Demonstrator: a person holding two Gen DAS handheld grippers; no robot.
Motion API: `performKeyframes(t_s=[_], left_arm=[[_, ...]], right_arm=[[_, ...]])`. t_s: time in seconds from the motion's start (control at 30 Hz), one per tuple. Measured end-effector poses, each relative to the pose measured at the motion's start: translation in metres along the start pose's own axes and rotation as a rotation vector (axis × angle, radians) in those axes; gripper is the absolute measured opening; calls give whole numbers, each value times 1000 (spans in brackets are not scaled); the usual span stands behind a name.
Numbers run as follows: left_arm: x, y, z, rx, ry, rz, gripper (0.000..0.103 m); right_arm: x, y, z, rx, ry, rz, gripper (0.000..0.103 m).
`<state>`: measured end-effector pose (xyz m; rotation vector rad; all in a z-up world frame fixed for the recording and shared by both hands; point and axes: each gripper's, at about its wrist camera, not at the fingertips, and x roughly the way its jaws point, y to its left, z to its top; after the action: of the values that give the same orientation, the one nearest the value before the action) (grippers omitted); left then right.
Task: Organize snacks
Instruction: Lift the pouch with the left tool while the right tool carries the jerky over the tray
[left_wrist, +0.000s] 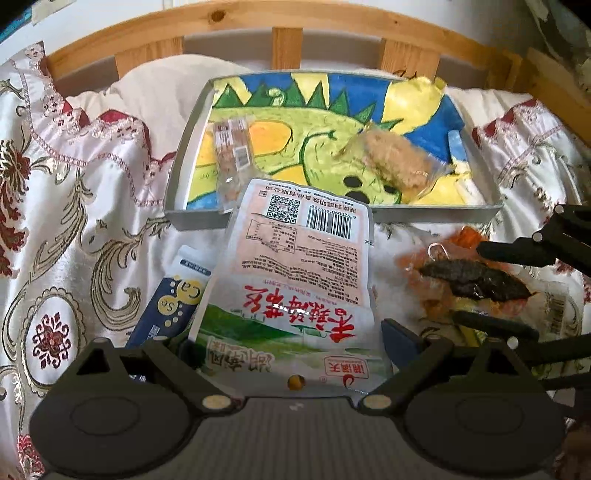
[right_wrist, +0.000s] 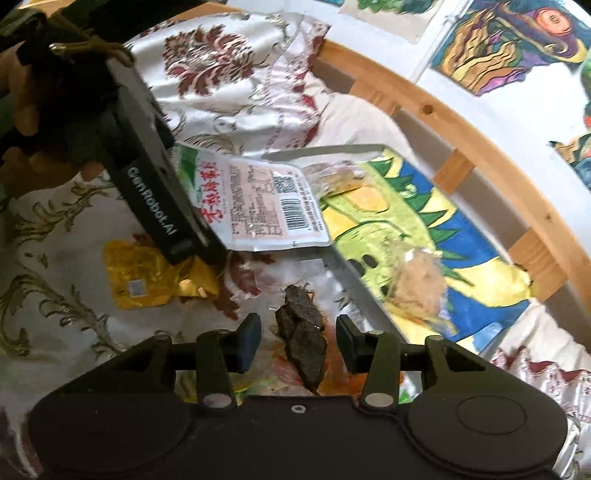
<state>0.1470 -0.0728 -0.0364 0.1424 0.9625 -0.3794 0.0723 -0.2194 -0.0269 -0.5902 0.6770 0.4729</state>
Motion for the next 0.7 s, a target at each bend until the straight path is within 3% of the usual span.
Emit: performKeyframes(t_s=[0.4,0.7], left_arm=[[-6,-3,8,-34,-88,5,97],[4,-9,38,-48,-139,-29,97]], right_arm=[[-2,-13,3,-11,-83,-183,47],[6,-39,3,51,-100,-319,47]])
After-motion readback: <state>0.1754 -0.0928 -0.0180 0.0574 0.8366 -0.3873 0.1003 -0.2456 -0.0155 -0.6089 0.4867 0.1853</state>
